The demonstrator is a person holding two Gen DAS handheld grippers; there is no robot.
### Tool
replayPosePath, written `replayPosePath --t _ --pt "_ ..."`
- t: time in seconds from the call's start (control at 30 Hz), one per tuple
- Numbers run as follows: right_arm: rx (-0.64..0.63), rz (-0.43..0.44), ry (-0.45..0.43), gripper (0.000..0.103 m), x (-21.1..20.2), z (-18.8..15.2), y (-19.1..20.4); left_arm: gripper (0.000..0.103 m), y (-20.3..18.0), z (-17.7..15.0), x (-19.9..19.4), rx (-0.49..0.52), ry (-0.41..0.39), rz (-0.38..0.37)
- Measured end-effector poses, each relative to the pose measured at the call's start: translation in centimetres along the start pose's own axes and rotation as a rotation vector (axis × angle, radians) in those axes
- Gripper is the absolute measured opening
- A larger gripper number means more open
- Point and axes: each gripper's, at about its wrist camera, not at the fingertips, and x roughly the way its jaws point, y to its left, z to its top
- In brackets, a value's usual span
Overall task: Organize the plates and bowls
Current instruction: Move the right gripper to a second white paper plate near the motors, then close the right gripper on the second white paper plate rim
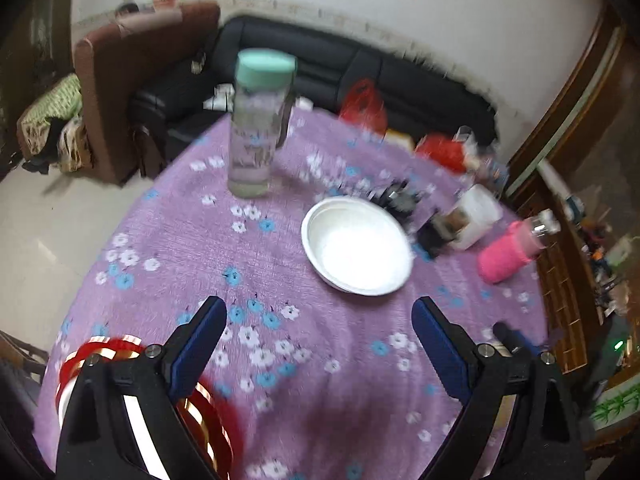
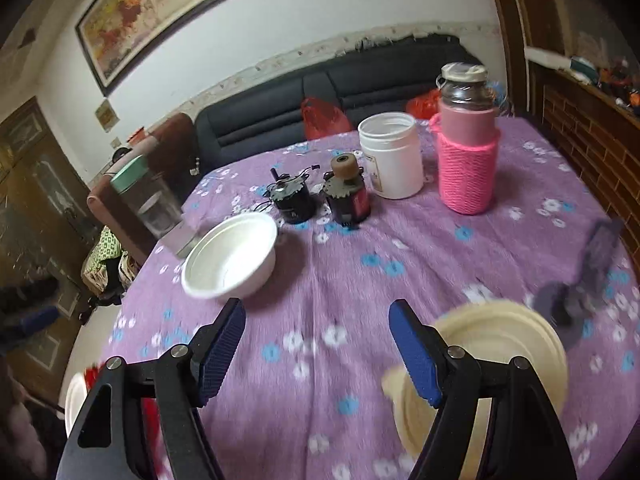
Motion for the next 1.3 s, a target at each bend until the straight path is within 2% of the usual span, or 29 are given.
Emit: replayPosePath --t 0.13,0.27,0.4,0.7,0.8,0.87,0.9,0.93,0.97,1.0,1.03,1.07,1.13,1.3 --pt "0.056 0.019 0.095 0.078 5.0 2.7 0.4 0.093 0.9 2.0 5.0 -0.038 0.067 0.007" --pt "0.025 -0.021 0.134 0.076 8.7 3.5 1.8 0.093 1.7 3.4 9.1 -0.083 0.081 0.037" --pt "0.048 -0.007 0.174 0.072 12.1 4.1 2.3 0.093 2.3 4.7 13.1 -0.158 0.134 0.032" --pt "0.042 -0.035 0.221 0.065 15.9 4.7 2.8 0.091 2.1 5.5 18.4 -0.176 0.198 0.055" --pt "0.018 -0.04 0.237 0.061 16.6 4.5 3.3 0.078 1.7 5.4 19.7 -0.164 0.229 0.05" --pt "0.011 -0.038 0.25 0.053 17.3 4.3 3.7 0.056 1.6 5.2 20.4 -0.162 0.251 0.039" --pt "0.01 -0.035 0.257 0.052 17.6 4.2 3.7 0.052 1.5 5.1 20.8 -0.16 0.269 0.035" --pt "0.008 -0.033 0.261 0.048 17.7 4.2 3.8 0.043 1.4 4.9 21.2 -0.161 0.287 0.022" --pt "0.007 -0.032 0.267 0.042 17.9 4.1 3.8 0.036 1.4 4.8 21.4 -0.158 0.293 0.012" --pt "0.009 -0.028 0.27 0.038 18.1 4.0 3.7 0.035 1.1 4.8 21.4 -0.14 0.287 0.012" --pt "0.016 -0.017 0.276 0.029 18.3 3.9 3.6 0.029 0.9 4.8 21.4 -0.128 0.284 0.009" --pt "0.021 -0.009 0.28 0.021 18.4 3.9 3.6 0.016 0.7 4.7 21.4 -0.119 0.288 0.002" --pt "0.025 0.005 0.287 0.013 18.5 3.6 3.6 0.015 0.3 4.6 21.3 -0.104 0.294 -0.004" --pt "0.036 0.011 0.267 0.013 17.5 3.4 3.7 0.015 0.0 3.9 19.8 -0.08 0.274 0.002"
